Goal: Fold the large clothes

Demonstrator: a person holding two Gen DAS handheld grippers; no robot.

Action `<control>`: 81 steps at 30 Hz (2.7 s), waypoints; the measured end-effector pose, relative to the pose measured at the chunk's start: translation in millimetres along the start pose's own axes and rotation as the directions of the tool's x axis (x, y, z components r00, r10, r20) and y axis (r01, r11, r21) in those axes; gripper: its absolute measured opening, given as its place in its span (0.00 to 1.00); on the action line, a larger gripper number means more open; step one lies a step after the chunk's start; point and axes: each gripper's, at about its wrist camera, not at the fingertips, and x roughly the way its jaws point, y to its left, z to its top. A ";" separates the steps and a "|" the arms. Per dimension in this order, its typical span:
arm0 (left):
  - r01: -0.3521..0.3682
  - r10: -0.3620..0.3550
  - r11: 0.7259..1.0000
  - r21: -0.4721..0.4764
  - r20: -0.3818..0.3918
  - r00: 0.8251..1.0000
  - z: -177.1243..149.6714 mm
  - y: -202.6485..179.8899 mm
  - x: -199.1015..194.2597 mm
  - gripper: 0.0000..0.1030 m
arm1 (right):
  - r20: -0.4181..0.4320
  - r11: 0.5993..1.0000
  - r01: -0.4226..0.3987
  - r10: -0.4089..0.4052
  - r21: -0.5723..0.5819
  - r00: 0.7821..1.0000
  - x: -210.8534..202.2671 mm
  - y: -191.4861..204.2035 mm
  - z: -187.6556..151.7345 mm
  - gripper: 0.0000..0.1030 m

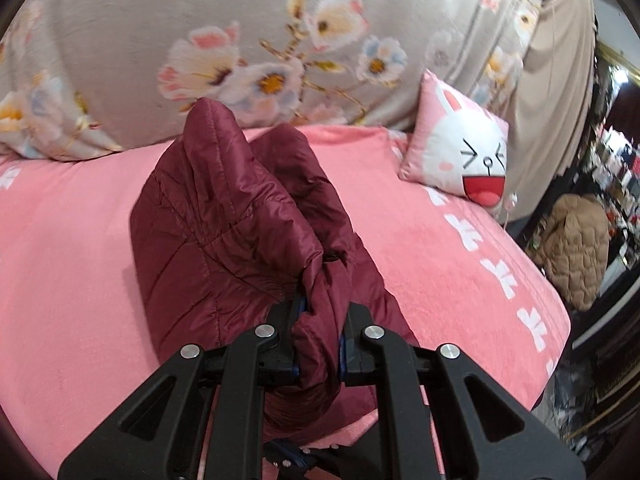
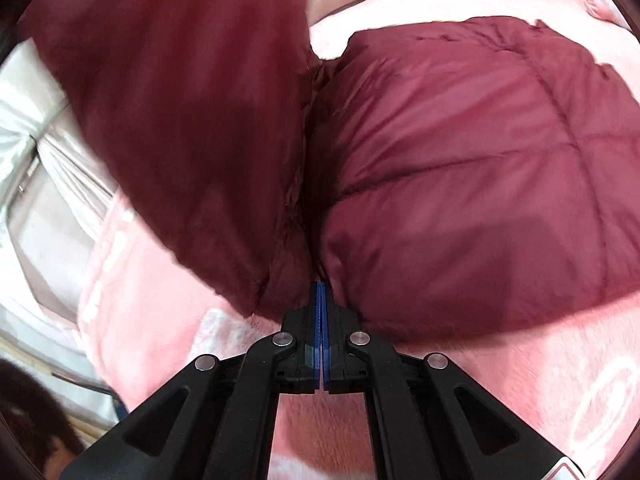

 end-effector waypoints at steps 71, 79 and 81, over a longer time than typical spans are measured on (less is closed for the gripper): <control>-0.257 0.243 0.940 -0.223 -0.089 0.966 4.3 56.5 41.3 0.75 | 0.226 0.967 0.216 -0.243 0.138 0.943 -104.0 -104.1 152.8 0.04; -0.298 0.275 0.945 -0.132 -0.169 0.946 -3.2 31.2 84.4 0.73 | 0.148 0.914 0.394 -0.404 0.096 0.903 -79.5 -115.9 134.5 0.04; -0.305 0.280 0.945 -0.118 -0.190 0.941 -7.4 28.0 93.4 0.73 | 0.131 0.902 0.426 -0.433 0.074 0.892 -70.5 -115.8 132.0 0.04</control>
